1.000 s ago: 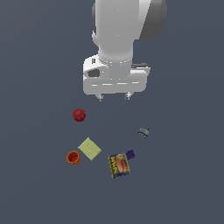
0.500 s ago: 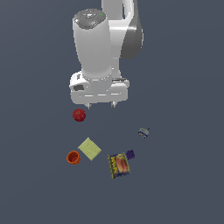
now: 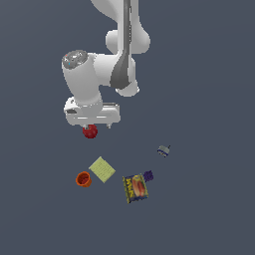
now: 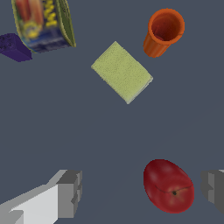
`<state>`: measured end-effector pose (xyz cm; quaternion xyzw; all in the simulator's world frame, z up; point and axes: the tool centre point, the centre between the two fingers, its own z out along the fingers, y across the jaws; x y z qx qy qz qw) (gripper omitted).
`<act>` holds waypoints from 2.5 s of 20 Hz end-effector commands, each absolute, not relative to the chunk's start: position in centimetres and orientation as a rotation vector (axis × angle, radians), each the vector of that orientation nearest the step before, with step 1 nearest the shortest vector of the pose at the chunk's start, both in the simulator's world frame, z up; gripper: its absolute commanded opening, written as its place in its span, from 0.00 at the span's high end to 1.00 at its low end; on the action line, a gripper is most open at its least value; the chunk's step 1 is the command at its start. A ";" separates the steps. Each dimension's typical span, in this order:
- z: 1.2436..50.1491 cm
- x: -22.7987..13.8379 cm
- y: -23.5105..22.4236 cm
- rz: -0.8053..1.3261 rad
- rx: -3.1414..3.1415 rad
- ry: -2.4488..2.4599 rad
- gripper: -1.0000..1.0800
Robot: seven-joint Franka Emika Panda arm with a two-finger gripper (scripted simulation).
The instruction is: Pick up a designated object from a clutter of objects.
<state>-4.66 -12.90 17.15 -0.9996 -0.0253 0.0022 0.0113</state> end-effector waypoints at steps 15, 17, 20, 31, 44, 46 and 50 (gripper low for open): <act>9.8 -12.1 -20.3 0.000 -3.141 -0.020 0.04; 9.6 -12.3 -20.4 0.000 -3.141 -0.019 0.04; 9.7 -12.2 -20.4 0.001 -3.141 -0.018 0.04; 6.2 -12.4 -20.4 0.001 -3.142 -0.017 0.04; 5.0 -12.4 -20.5 0.001 -3.142 -0.017 1.00; 5.0 -12.4 -20.5 0.001 -3.142 -0.017 1.00; 5.1 -12.4 -20.5 -0.002 -3.142 -0.014 1.00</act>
